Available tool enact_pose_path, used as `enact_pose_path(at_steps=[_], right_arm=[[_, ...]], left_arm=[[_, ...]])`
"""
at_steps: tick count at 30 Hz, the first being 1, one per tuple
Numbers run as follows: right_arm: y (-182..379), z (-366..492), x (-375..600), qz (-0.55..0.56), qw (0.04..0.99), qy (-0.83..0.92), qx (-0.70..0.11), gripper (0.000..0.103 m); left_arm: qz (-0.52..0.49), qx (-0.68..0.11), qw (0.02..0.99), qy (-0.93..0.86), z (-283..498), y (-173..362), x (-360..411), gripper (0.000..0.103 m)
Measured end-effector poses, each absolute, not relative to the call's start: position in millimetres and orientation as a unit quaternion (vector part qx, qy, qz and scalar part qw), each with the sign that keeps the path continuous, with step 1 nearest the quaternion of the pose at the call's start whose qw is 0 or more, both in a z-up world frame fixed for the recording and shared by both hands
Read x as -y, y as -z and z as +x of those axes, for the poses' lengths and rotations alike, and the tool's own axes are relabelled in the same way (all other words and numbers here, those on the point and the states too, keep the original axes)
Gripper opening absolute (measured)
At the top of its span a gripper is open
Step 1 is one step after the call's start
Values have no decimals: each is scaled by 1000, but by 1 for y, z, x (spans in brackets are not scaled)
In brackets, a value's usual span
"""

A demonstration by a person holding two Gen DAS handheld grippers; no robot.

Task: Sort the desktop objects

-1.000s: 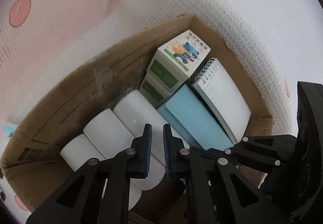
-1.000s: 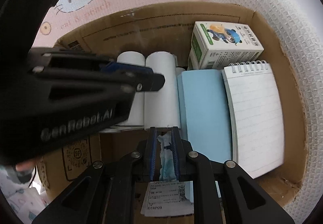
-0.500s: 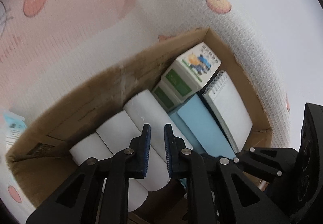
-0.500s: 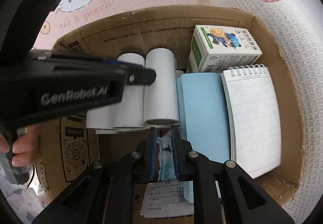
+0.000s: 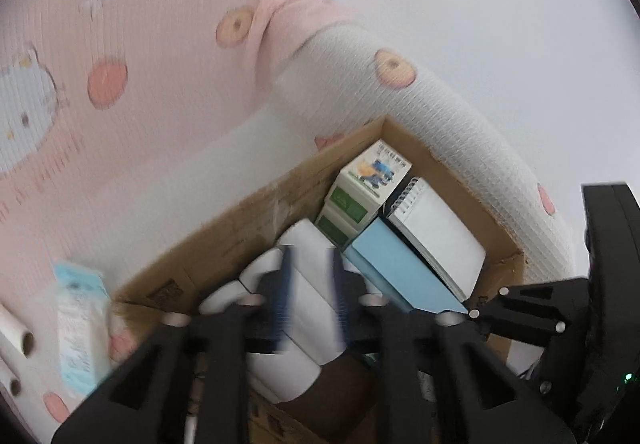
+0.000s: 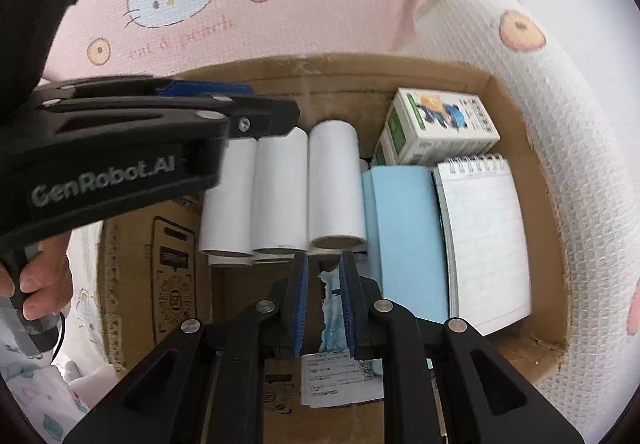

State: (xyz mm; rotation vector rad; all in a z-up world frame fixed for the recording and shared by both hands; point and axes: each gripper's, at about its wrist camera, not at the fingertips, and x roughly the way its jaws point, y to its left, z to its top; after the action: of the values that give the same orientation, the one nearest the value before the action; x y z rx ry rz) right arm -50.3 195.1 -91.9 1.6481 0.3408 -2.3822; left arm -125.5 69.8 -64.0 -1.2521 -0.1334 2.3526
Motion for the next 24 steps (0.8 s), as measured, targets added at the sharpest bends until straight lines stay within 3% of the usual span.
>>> enact_pose_path(at_steps=[8,13,24], right_arm=[[72,-61,-185,545,111,817,-152,12],[89,-69,-175,534,118,819,-173,12],[74,-26,-121,465,146,841,-235,12]], left_arm=[[-441,52,223,-868,-116,52,-46,9],[-438,60,214,-871,-101,55,-16,9],[-403,57,138,-903,-47,67,66,9]])
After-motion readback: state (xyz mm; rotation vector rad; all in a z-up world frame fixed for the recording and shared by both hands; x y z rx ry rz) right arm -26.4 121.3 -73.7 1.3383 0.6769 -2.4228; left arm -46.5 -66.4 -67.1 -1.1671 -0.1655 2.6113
